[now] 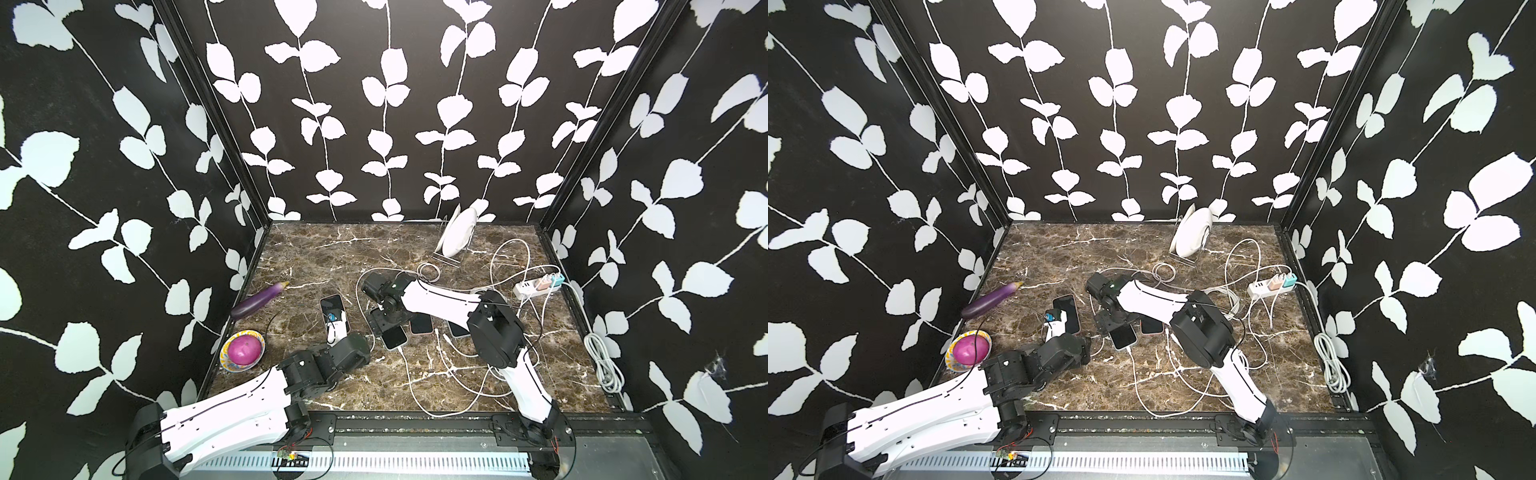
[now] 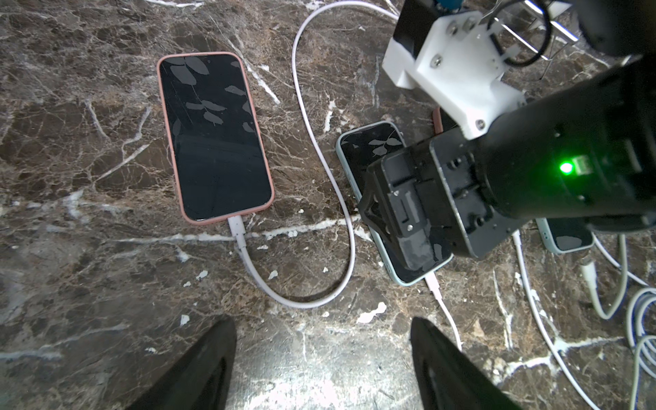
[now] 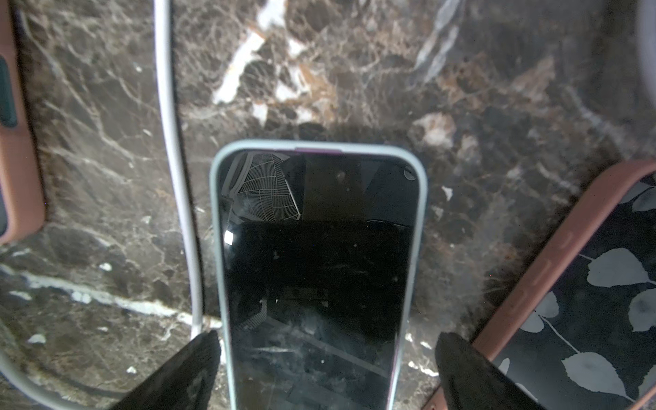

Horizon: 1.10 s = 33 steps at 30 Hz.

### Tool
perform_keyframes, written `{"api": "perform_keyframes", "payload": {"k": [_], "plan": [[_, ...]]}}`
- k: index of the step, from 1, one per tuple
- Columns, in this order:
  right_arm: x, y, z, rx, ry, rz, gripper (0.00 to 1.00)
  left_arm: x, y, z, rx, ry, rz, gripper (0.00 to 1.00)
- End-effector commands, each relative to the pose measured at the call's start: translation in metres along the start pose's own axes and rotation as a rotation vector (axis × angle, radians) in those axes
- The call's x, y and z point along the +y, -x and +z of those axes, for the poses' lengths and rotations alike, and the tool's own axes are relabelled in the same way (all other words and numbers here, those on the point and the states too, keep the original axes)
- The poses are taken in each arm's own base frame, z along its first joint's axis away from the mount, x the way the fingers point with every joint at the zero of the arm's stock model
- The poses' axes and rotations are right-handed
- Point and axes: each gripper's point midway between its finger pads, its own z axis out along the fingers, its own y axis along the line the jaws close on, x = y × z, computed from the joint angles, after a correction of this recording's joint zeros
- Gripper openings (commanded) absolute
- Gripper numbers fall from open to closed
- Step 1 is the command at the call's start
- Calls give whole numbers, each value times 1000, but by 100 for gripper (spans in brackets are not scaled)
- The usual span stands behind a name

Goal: Unplug the charging cable from the phone
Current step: Pick up the phone at the center of the board.

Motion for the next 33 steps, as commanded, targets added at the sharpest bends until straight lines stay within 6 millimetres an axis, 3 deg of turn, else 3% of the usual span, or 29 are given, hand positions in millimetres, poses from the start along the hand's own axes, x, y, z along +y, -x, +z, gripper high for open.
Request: {"api": "perform_keyframes", "payload": {"k": [1,6,14,23,26,29,33], "plan": [[-5,-12,13,51,-21,12,94,8,-1,3,-7,30,8,79],[1,-18,19,69,-8,15,89,8,-2,4,-4,28,7,80],[6,-23,27,88,3,32,93,8,-4,5,1,24,7,79],[-2,-29,34,107,-44,57,75,0,-8,8,13,-18,6,79],[-4,-27,30,100,-57,57,59,-13,-10,11,19,-85,4,80],[-1,-20,22,76,-40,54,35,-30,-17,18,21,-184,-5,80],[6,-9,9,28,-3,64,10,-55,-29,25,41,-326,29,73]]}}
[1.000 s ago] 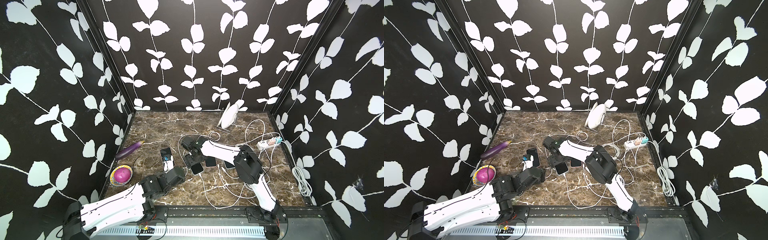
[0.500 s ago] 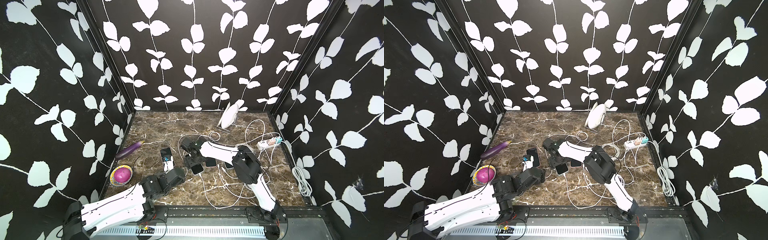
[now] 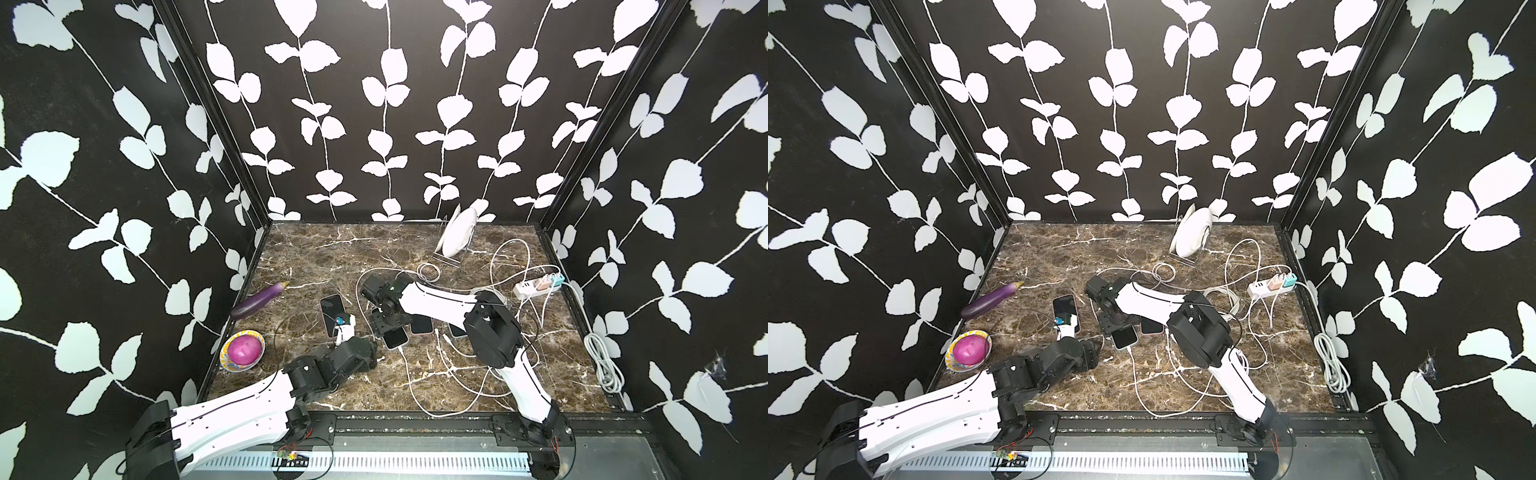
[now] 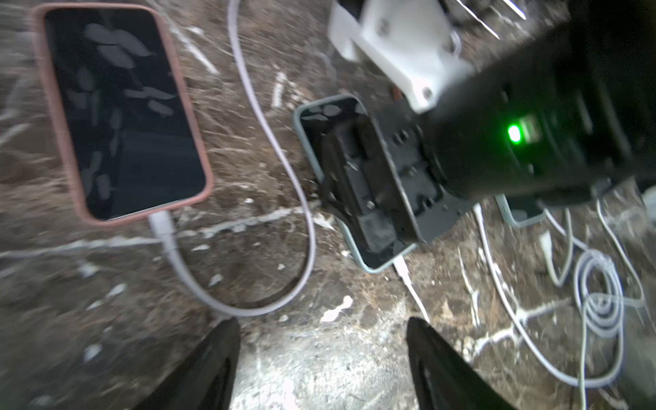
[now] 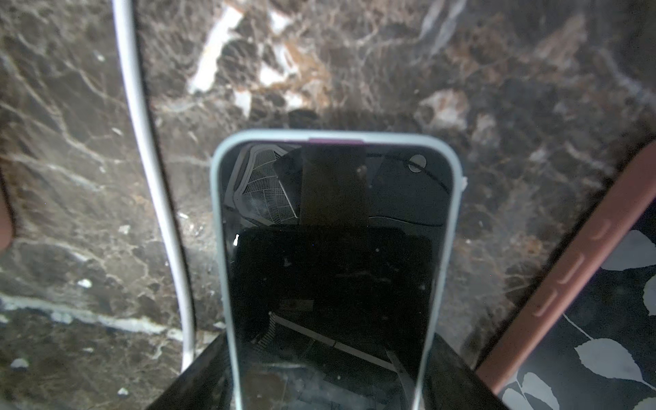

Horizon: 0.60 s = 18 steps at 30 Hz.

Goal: Unplug the charging cable from the phone
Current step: Pick up the phone at the center of the board.

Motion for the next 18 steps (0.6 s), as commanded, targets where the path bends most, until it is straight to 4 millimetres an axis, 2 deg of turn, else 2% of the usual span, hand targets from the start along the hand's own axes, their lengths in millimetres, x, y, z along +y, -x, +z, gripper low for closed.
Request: {"api": "perform_keyframes", "payload": {"k": [1,2,7,13,18], "plan": [[4,-2,-6,-8,10,11,4,-31,-4,7,6,-168,31,71],[5,0,-10,-24,19,17,0,-34,-7,8,10,-191,36,70],[16,13,-36,-131,114,59,0,-48,-9,3,-38,-293,13,73],[19,24,-64,-226,160,108,0,-56,-26,10,-44,-315,-11,74],[16,25,-74,-253,165,122,0,-70,-39,21,-5,-353,-43,74]]}}
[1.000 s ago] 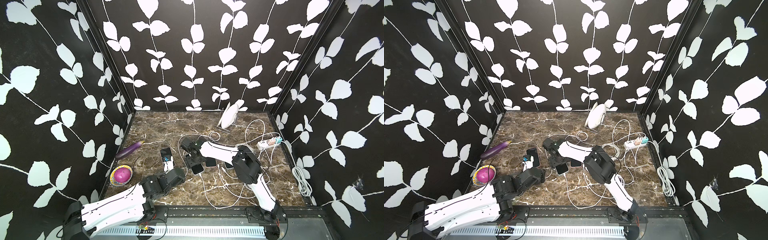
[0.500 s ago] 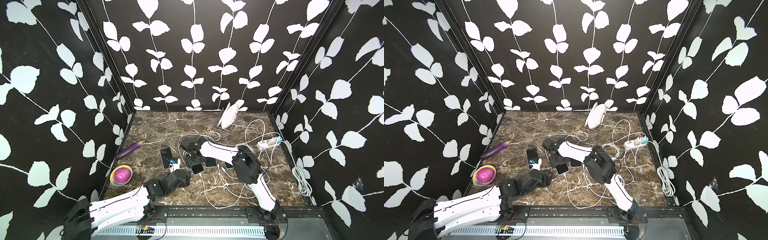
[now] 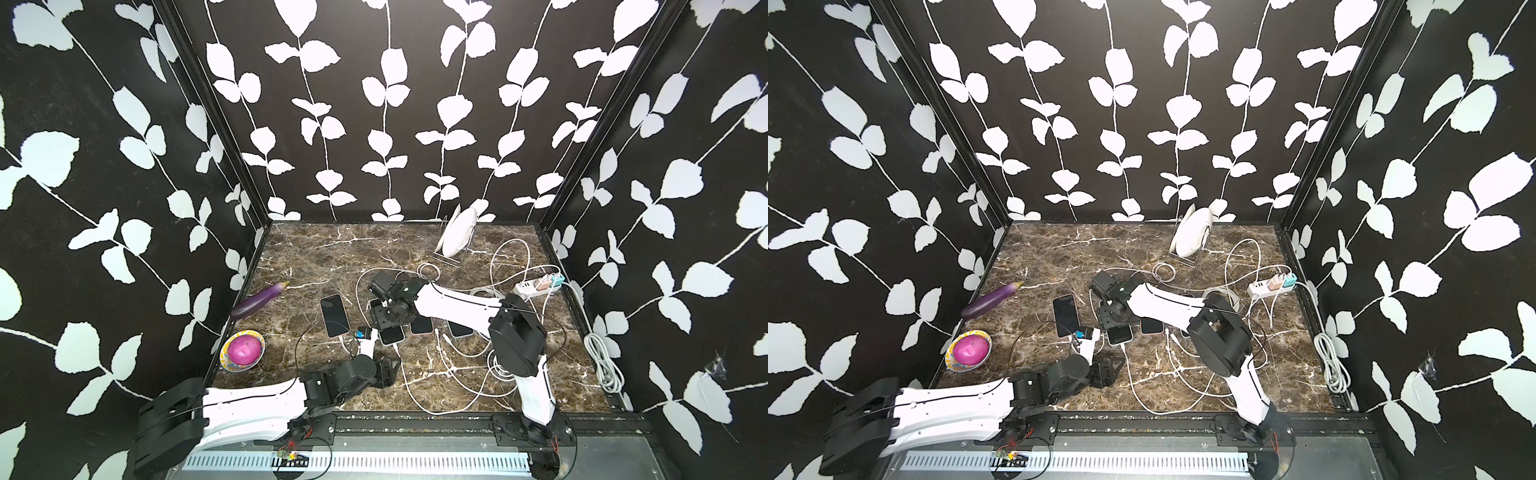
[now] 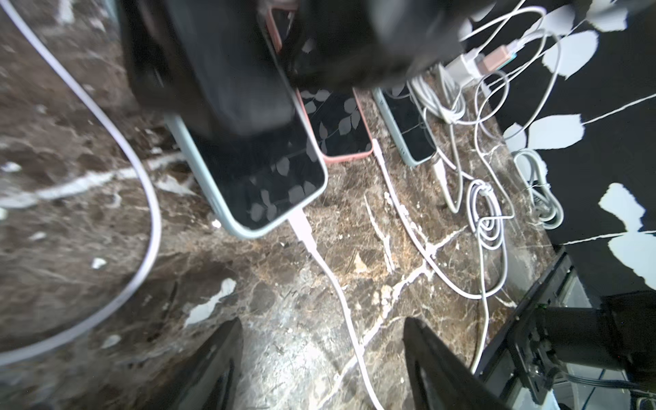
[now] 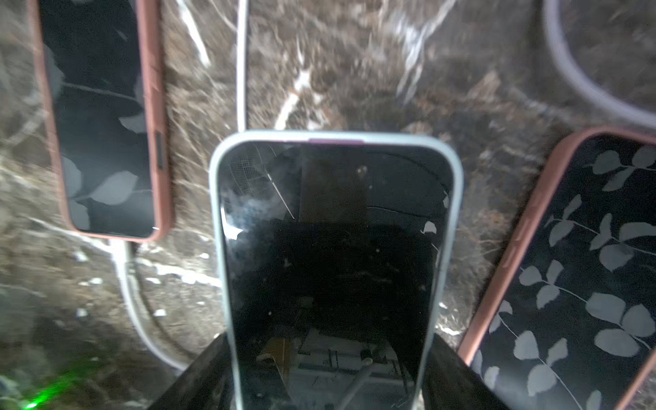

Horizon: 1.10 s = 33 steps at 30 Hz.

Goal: Unplug the charging cable from the phone
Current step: Pick up the phone at the center of the board, then remove the charging cable from the phone.

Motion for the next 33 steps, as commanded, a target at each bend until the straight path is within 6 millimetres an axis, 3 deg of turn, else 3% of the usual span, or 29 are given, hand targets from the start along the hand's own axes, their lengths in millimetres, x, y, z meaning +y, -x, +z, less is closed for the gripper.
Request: {"api": "perform_keyframes", "payload": {"k": [1,4,8,12,17,33], "plan": [[9,15,-21,-85,34,20,0,-19,6,6,-34,-77,-46,73],[7,16,-26,-103,31,27,0,-25,6,5,-37,-92,-29,73],[8,21,-35,-138,49,47,0,-14,2,0,-37,-81,-63,73],[12,26,-45,-170,77,60,0,-5,-6,0,-23,-78,-99,66],[13,26,-45,-169,85,65,0,-21,0,1,-23,-116,-75,66],[12,30,-57,-219,137,117,0,-29,-3,3,-32,-185,-65,68]]}}
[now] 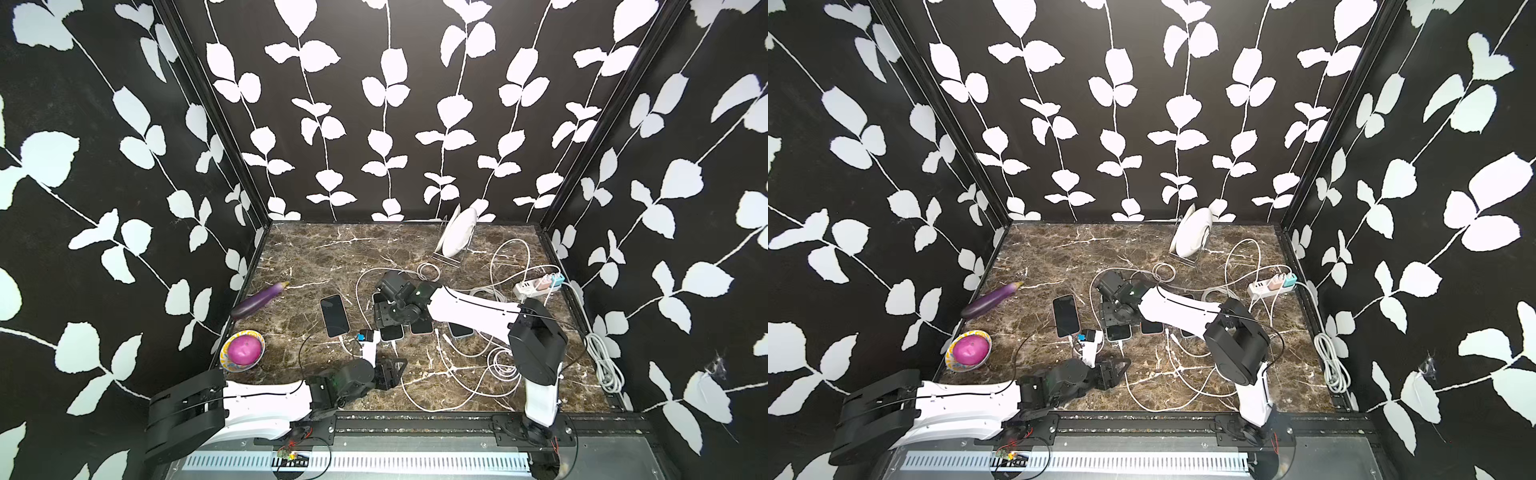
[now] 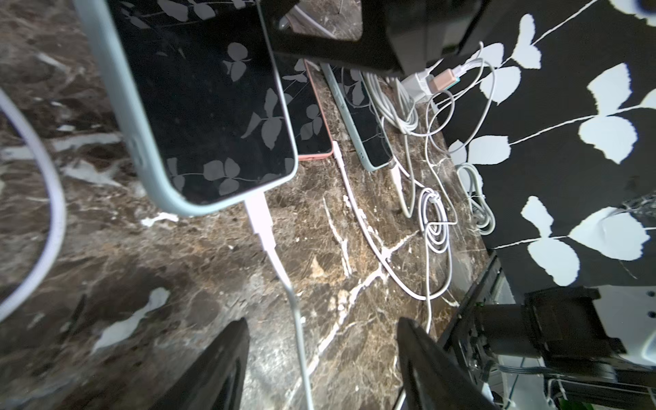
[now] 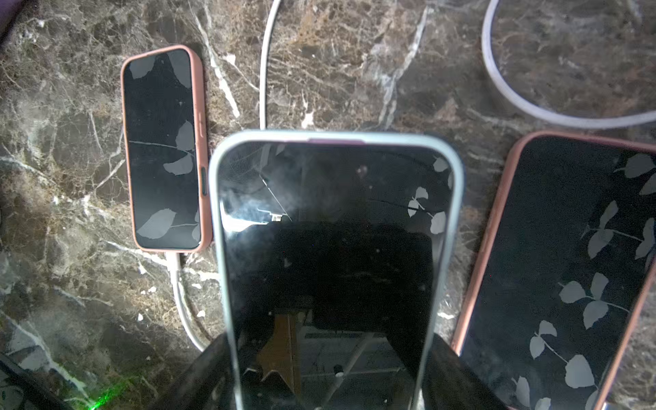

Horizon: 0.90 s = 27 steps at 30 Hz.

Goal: Unplug the charging cable from the phone
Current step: Remove the charging cable from the phone.

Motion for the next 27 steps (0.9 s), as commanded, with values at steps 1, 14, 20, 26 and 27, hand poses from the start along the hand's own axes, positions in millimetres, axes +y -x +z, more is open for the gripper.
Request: {"api": "perform_keyframes", "payload": {"k": [1,14,20,26,27], "plan": [[19,30,-33,-124,97,35,0,-5,-1,2,2,-23,16,68],[22,33,-50,-159,131,56,0,3,-1,1,-8,4,2,50],[21,32,-49,-160,131,59,0,3,-1,1,-11,4,4,43],[21,31,-49,-160,134,63,0,4,0,1,-15,8,6,37],[21,31,-49,-160,135,63,0,3,0,1,-15,8,6,35]]}}
